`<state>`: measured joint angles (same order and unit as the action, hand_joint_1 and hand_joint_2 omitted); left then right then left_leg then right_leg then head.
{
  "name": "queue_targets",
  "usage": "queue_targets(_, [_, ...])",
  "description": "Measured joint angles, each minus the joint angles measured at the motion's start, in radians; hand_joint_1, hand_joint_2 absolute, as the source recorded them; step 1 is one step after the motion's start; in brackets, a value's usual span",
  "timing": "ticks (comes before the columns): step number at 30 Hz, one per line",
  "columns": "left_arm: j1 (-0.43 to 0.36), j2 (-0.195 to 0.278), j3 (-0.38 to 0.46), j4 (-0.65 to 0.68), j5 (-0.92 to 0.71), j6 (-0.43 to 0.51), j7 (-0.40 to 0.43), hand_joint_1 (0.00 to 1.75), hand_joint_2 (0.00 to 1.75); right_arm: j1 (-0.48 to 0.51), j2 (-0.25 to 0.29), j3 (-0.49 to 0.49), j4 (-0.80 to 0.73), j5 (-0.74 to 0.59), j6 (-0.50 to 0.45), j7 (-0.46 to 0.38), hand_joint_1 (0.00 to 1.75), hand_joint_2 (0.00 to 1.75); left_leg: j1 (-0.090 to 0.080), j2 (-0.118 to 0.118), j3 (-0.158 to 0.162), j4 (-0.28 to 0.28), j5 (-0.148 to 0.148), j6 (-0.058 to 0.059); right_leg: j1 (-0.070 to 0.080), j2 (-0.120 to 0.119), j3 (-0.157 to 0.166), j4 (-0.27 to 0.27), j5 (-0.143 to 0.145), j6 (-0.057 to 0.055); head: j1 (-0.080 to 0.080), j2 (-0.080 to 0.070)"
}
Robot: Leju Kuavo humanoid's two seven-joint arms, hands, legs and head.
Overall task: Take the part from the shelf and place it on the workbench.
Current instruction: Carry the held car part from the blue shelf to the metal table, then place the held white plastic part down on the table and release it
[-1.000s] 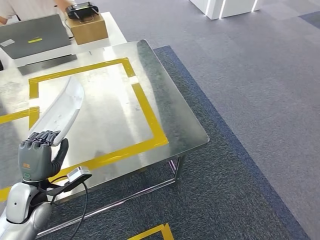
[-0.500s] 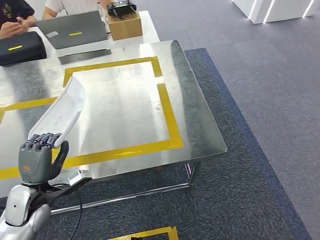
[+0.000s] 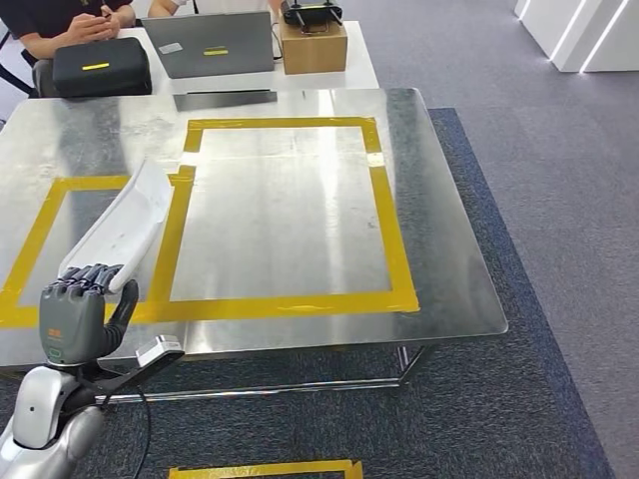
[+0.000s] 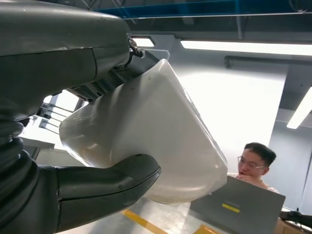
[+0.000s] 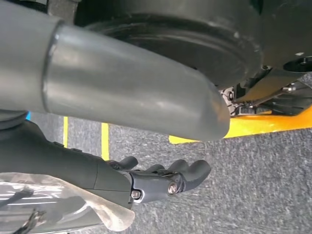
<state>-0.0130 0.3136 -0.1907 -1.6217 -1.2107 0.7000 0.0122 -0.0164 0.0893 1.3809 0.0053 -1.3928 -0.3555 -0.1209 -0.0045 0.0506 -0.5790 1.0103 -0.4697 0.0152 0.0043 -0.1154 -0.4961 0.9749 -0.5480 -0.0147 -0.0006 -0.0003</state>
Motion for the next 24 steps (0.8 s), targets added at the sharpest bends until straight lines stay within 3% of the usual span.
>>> queue_targets(3, [0.000, 0.000, 0.000, 0.000, -0.001, 0.000, 0.000, 1.75, 1.75, 0.002, 0.000, -0.004, 0.000, 0.000, 0.002, 0.000, 0.00, 0.00, -0.003, 0.003, 0.000, 0.001, -0.002, 0.003, -0.003, 0.004, -0.001, -0.003, 0.004, 0.008, 0.000, 0.000])
queue_targets(8, [-0.008, 0.005, 0.000, 0.006, -0.017, -0.002, 0.001, 1.75, 1.75, 0.002, 0.000, -0.004, 0.000, 0.009, 0.011, 0.006, 0.00, 0.00, -0.005, 0.005, 0.000, 0.002, -0.003, 0.005, -0.007, 0.006, 0.000, -0.007, 0.004, 0.043, -0.001, 0.000])
queue_targets(13, [-0.040, 0.020, 0.000, 0.059, -0.036, -0.037, 0.015, 1.75, 1.75, 0.000, 0.000, -0.004, 0.000, 0.025, 0.024, 0.021, 0.00, 0.00, -0.003, 0.005, 0.001, 0.002, -0.002, 0.005, -0.006, 0.006, 0.000, -0.006, 0.004, 0.043, -0.001, 0.000])
queue_targets(17, [-0.097, 0.039, 0.000, 0.185, -0.052, -0.098, 0.053, 1.75, 1.75, -0.005, 0.000, -0.004, 0.000, 0.033, 0.028, 0.032, 0.00, 0.00, -0.001, 0.006, 0.001, 0.002, -0.001, 0.004, -0.003, 0.007, 0.002, -0.005, 0.004, 0.042, -0.001, 0.000])
queue_targets(24, [-0.168, 0.064, 0.021, 0.425, -0.126, -0.065, 0.104, 1.75, 1.75, -0.012, 0.000, -0.004, 0.000, 0.035, 0.032, 0.052, 0.00, 0.00, 0.001, 0.007, 0.001, 0.002, 0.000, 0.001, -0.002, 0.009, 0.009, -0.001, 0.003, 0.041, -0.001, 0.000])
